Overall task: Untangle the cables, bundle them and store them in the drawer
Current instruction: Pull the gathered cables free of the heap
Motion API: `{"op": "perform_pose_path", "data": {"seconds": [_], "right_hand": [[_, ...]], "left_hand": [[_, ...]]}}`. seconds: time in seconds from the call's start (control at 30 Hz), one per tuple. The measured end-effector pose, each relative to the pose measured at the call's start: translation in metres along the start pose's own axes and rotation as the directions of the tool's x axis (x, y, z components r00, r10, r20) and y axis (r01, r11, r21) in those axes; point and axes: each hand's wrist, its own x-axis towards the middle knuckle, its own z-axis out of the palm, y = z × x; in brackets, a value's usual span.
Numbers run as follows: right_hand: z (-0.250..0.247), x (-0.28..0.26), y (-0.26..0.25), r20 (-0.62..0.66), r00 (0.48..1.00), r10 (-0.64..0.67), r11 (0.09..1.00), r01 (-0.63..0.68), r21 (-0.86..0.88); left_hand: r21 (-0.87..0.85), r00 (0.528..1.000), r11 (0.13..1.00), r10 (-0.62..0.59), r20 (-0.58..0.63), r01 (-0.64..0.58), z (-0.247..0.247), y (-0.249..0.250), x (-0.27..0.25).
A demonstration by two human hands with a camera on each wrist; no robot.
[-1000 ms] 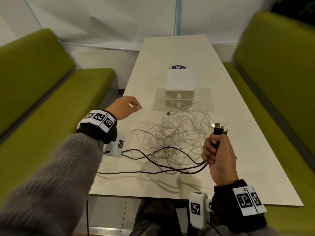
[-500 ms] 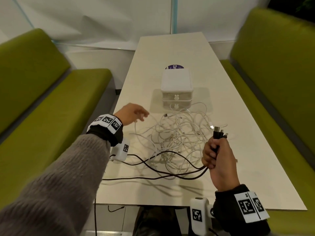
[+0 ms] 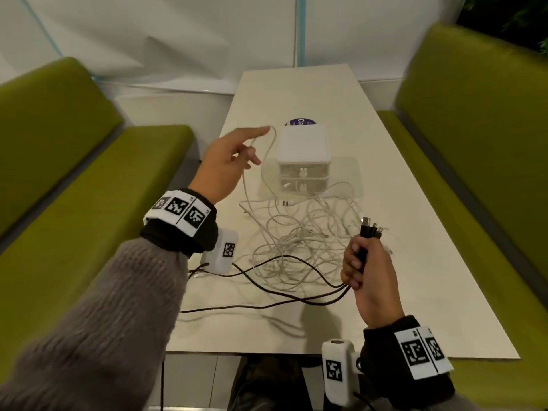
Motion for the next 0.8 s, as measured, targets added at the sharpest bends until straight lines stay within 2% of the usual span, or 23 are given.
{"op": "perform_pose_path", "data": {"seconds": [0.07, 0.1, 0.17, 0.23, 0.33, 0.43, 0.47, 0.53, 0.7, 0.8], "right_hand": [[0.001, -0.002, -0.001, 0.011, 1.0, -0.017, 1.0, 0.017, 0.004], [0.002, -0.002, -0.001, 0.021, 0.999, -0.024, 1.0, 0.024, 0.007], [0.005, -0.003, -0.003, 0.053, 0.998, -0.032, 0.999, 0.032, 0.0], [0.01, -0.004, -0.002, 0.088, 0.995, -0.054, 0.998, 0.056, -0.019], [0.019, -0.005, -0.002, 0.141, 0.985, -0.102, 0.995, 0.104, -0.007], [0.025, -0.001, -0.008, 0.218, 0.976, -0.03, 0.992, 0.003, 0.125], [0.024, 0.001, -0.01, 0.234, 0.972, 0.0, 0.984, -0.042, 0.174], [0.017, 0.005, -0.013, 0.245, 0.969, 0.028, 0.969, -0.087, 0.232], [0.0, 0.01, -0.013, 0.226, 0.973, 0.037, 0.904, -0.129, 0.409], [0.01, 0.002, -0.004, 0.249, 0.968, 0.038, 0.917, -0.133, 0.376]], "left_hand": [[-0.011, 0.998, 0.999, 0.04, -0.042, -0.041, -0.002, 0.009, -0.004], [-0.002, 0.999, 0.999, 0.053, -0.011, -0.053, -0.001, 0.014, -0.006], [0.037, 0.985, 0.998, 0.045, 0.164, -0.051, 0.003, 0.024, -0.015], [0.066, 0.949, 0.996, 0.036, 0.313, -0.059, 0.011, 0.031, -0.026], [0.023, 0.902, 0.997, 0.057, 0.428, -0.074, 0.023, 0.045, -0.038], [-0.021, 0.833, 0.995, 0.094, 0.545, -0.098, 0.036, 0.055, -0.059], [-0.02, 0.825, 0.993, 0.106, 0.555, -0.113, 0.04, 0.053, -0.068], [-0.03, 0.84, 0.994, 0.106, 0.533, -0.107, 0.045, 0.044, -0.087], [0.102, 0.886, 0.994, -0.079, 0.456, 0.035, 0.04, 0.003, -0.115], [0.221, 0.914, 0.975, -0.092, 0.396, 0.002, 0.029, -0.019, -0.106]]}}
